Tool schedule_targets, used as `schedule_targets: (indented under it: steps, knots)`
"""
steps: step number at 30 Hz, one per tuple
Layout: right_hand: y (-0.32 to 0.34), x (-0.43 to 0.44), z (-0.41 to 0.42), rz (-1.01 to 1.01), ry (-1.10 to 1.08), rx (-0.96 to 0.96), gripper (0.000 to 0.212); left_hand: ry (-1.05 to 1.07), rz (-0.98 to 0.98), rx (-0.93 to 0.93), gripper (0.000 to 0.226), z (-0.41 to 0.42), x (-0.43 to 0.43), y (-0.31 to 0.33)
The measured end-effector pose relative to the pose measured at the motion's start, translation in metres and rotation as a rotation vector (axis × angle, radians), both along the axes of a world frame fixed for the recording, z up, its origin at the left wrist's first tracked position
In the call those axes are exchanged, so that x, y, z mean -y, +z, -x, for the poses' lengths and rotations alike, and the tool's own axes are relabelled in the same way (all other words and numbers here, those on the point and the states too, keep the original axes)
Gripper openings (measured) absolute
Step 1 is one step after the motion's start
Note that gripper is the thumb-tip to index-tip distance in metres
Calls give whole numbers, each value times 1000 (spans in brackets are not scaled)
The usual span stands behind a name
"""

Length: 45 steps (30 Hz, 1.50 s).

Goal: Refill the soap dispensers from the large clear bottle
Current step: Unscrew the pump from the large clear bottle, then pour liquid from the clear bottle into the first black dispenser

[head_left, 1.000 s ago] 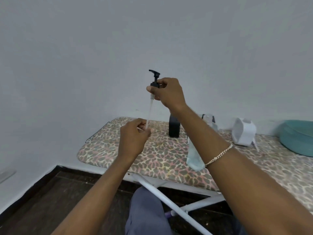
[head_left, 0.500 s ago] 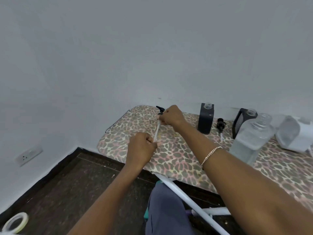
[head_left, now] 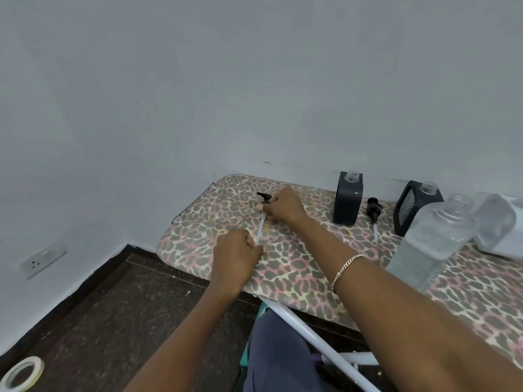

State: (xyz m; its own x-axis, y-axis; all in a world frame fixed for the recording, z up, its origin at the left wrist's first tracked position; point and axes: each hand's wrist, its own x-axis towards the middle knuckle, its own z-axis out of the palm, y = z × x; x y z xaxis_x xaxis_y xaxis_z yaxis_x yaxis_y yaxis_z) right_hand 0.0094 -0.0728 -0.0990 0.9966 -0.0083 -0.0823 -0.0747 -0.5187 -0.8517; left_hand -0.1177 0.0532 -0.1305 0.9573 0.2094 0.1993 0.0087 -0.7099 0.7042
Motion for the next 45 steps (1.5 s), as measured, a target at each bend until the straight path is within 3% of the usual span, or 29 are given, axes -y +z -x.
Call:
schedule_targets:
  steps: [7, 11, 12, 15, 16, 18, 27, 32, 36, 41, 43, 45]
  knots:
    - [12, 13, 24, 117, 17, 52, 52, 28, -39, 28, 32, 3, 0, 0]
    - [32, 19, 48, 204, 38, 203, 58, 56, -155, 114, 32, 11, 3, 12]
    - [37, 19, 56, 217, 54, 274, 56, 56, -165, 143, 30, 11, 2, 14]
    - [61, 24, 80, 234, 56, 380, 22, 24, -158, 248, 28, 11, 9, 26]
    - [77, 51, 109, 236, 20, 442, 40, -30, -147, 314, 28, 28, 33, 37]
    - [99, 83, 144, 196, -17, 574, 53, -119, -139, 388, 29, 49, 62, 49]
    - [126, 166, 234, 27, -265, 884, 35, -378, 27, 395, 55, 75, 128, 67]
    - [99, 221, 260, -122, -380, 779, 43, -457, 84, 303, 81, 87, 167, 57]
    - [61, 246, 260, -169, -366, 618, 65, -468, 115, 250, 90, 89, 188, 46]
    - [20, 248, 250, -33, -234, 434, 110, -482, 191, 232, 75, 87, 204, 33]
    - [11, 246, 246, -19, -198, 410, 110, -478, 210, 247, 65, 84, 209, 30]
    - [8, 242, 244, -33, -183, 418, 97, -470, 218, 259, 60, 81, 211, 28]
